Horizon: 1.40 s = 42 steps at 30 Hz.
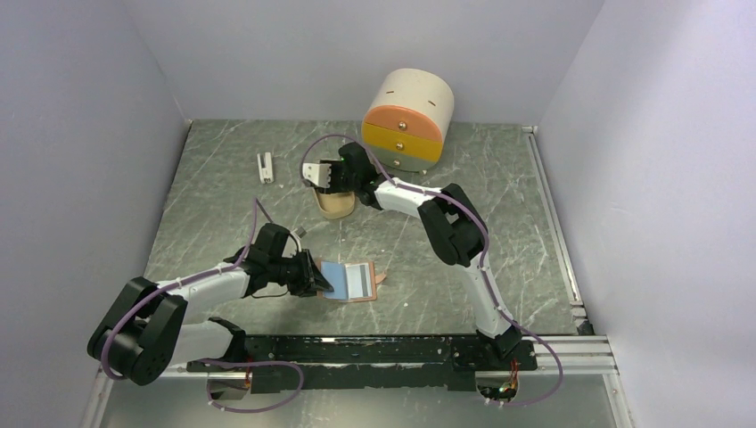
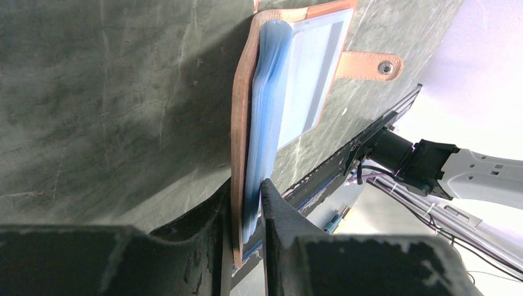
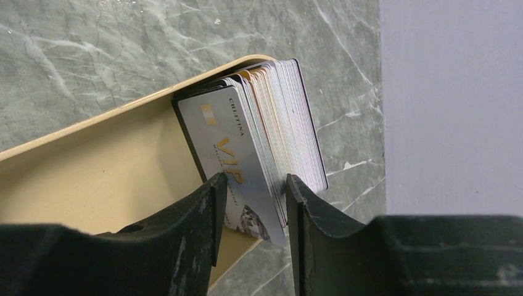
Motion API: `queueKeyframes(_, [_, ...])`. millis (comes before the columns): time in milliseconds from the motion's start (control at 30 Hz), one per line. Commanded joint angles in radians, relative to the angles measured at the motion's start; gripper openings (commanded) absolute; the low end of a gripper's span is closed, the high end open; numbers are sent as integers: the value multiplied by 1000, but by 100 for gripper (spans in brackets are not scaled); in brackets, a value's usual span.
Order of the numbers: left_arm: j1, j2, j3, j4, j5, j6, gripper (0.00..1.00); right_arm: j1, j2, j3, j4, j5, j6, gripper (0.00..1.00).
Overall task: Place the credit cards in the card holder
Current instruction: Pick up the credit card from the storage box.
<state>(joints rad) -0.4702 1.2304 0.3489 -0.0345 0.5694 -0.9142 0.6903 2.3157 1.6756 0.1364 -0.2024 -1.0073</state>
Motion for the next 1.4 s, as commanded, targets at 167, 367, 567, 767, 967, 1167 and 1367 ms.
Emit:
queueKeyframes(167, [4, -2, -11, 33, 20, -10, 25, -19, -45, 25, -9, -11, 11, 42])
queueKeyframes(367, [4, -2, -12, 33, 20, -9, 25, -21, -51, 10, -21, -24, 2, 43])
queueKeyframes(567, [4, 7, -14, 39, 23, -9, 25, -30, -56, 11, -15, -28, 13, 41])
queueKeyframes(767, [5, 13, -11, 45, 23, -10, 25, -36, -62, 16, -15, -29, 15, 37])
queueKeyframes(967, [4, 19, -13, 53, 26, -12, 25, -37, -71, 19, -20, -37, 17, 35])
queueKeyframes(1167, [4, 20, -11, 52, 26, -12, 25, -37, -76, 19, -17, -39, 19, 31])
queueKeyframes(1367, [4, 20, -13, 55, 27, -14, 25, -37, -81, 23, -17, -44, 21, 31])
